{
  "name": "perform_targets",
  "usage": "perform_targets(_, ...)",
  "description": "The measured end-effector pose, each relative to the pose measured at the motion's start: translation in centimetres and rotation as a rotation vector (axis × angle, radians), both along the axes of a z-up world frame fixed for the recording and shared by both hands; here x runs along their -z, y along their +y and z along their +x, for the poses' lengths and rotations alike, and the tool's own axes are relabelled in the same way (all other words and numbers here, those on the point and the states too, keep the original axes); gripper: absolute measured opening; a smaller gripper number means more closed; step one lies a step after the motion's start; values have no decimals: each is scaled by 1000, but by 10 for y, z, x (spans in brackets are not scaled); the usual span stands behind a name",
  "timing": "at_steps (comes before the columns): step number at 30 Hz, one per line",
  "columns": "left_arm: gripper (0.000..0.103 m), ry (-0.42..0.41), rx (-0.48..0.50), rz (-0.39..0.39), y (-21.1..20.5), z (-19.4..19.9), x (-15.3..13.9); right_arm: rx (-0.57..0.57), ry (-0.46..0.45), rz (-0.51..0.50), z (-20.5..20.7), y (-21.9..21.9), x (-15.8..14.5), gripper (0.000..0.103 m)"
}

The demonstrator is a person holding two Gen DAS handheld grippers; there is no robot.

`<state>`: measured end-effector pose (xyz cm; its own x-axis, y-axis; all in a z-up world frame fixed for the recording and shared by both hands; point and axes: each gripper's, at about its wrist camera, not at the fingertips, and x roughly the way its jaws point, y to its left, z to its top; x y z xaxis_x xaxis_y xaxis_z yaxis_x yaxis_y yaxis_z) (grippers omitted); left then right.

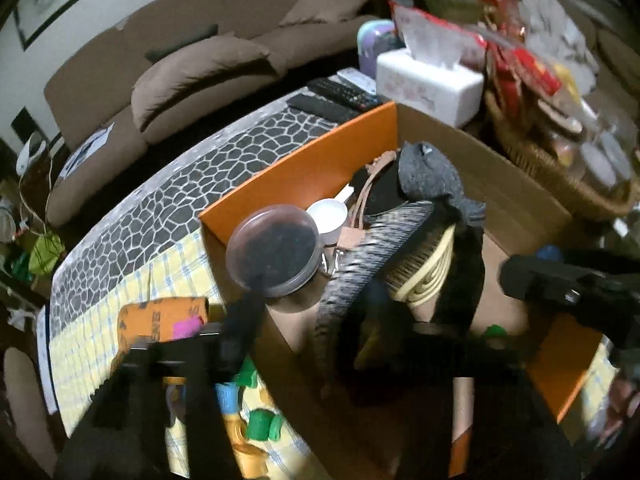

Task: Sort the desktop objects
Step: 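Lower the black basket into the box and open the left tool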

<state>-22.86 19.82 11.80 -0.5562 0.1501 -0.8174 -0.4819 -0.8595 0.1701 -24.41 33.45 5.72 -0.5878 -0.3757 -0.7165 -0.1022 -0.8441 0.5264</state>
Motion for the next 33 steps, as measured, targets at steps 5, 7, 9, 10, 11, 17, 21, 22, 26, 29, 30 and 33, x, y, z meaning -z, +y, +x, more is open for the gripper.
perform_targets(5,21,-28,-47,-42,10,-28,16,-14,0,20,-1,0,0,97)
perform_targets(7,21,-35,-58,-65,14,-37,22,-22,-6,46,-2,-3,2,96)
perform_targets(9,21,-40,-55,-105,19,-45,29,-26,-12,60,-2,-6,3,96)
perform_targets(10,21,-43,-50,-129,23,-48,33,-27,-15,61,-2,-7,4,96)
perform_targets(11,21,-50,-43,-147,26,-50,36,-29,-18,62,-3,-7,5,96)
perform_targets(17,21,-27,24,-244,50,-50,50,-47,-49,114,-7,-14,12,96)
perform_targets(21,20,-32,32,-220,47,-47,49,-72,-61,203,-8,-22,14,93)
perform_targets(22,21,-33,35,-209,46,-46,48,-74,-59,218,-8,-23,14,92)
perform_targets(26,21,-14,53,-215,41,-42,50,-93,-84,329,-10,-32,19,75)
perform_targets(29,24,-30,40,-188,40,-43,46,-117,-106,379,-12,-38,26,73)
perform_targets(30,24,-33,29,-169,38,-45,43,-118,-105,356,-12,-37,26,73)
perform_targets(33,40,-19,0,-92,26,-45,28,-101,-83,285,-12,-29,22,73)
